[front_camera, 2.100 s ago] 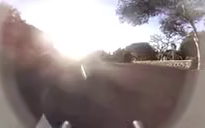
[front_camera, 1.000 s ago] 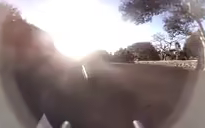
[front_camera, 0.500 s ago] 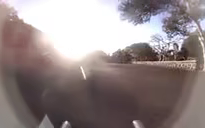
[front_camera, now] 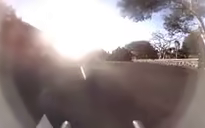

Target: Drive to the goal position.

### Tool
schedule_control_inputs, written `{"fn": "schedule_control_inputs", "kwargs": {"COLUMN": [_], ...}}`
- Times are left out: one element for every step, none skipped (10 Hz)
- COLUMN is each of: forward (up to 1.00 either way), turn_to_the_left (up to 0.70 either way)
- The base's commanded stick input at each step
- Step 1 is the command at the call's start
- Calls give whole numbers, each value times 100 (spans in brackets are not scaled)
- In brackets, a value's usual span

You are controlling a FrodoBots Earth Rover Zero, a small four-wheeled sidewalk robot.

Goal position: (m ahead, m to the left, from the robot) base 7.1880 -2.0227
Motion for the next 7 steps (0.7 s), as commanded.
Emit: {"fn": "schedule_control_inputs", "kwargs": {"forward": [50,50,50,50,50,50,50], "turn_to_the_left": [0,0,0,0,0,0,-33]}}
